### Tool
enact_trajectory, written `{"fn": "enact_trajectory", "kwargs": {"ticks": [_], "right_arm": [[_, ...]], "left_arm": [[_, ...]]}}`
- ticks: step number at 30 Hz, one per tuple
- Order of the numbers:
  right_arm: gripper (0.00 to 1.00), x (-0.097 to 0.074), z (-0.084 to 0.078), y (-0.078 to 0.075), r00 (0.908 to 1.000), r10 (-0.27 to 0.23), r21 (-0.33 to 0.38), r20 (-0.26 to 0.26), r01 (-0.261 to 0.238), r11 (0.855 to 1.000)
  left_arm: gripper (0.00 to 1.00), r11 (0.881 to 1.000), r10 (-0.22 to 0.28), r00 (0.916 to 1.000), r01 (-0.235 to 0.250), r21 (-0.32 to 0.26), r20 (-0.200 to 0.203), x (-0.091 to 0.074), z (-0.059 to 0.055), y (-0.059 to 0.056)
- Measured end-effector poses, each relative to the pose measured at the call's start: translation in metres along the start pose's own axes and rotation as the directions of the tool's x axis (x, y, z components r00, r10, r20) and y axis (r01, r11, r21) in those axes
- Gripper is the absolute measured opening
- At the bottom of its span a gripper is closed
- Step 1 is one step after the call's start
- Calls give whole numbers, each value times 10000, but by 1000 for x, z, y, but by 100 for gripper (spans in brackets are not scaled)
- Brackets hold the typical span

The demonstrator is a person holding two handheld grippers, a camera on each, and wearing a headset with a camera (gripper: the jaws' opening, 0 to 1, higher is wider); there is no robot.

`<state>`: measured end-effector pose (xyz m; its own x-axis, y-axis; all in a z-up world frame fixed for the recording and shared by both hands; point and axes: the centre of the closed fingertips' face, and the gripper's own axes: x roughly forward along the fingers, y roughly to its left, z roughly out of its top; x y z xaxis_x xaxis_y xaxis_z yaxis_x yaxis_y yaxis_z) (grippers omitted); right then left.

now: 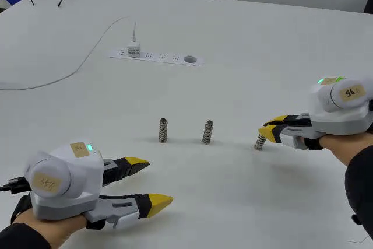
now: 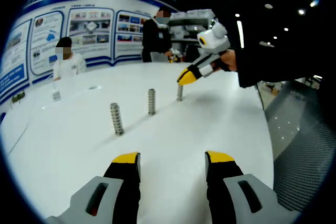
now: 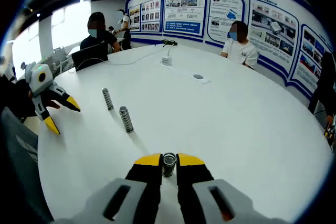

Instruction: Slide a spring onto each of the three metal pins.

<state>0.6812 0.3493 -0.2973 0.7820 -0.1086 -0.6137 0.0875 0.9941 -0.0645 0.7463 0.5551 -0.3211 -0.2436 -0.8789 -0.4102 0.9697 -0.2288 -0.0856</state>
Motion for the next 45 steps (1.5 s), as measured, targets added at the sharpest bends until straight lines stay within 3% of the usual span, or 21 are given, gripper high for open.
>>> {"fn": "enact_trajectory", "kwargs": {"ticks": [15, 28, 45], "right_arm": [[11, 12, 5, 3, 9999, 76, 209, 126, -79, 9997], [11, 21, 11, 18, 9992, 398, -40, 59, -397, 9992], [12, 22, 11, 17, 9995, 300, -345, 57, -298, 9990]], "left_arm": [[50, 10000, 50, 10000, -51, -34, -44, 0, -1, 2], [50, 10000, 57, 10000, -57, -38, -4, -1, 0, 2], [50, 10000, 49, 10000, -49, -11, 50, -1, 3, 3]]}}
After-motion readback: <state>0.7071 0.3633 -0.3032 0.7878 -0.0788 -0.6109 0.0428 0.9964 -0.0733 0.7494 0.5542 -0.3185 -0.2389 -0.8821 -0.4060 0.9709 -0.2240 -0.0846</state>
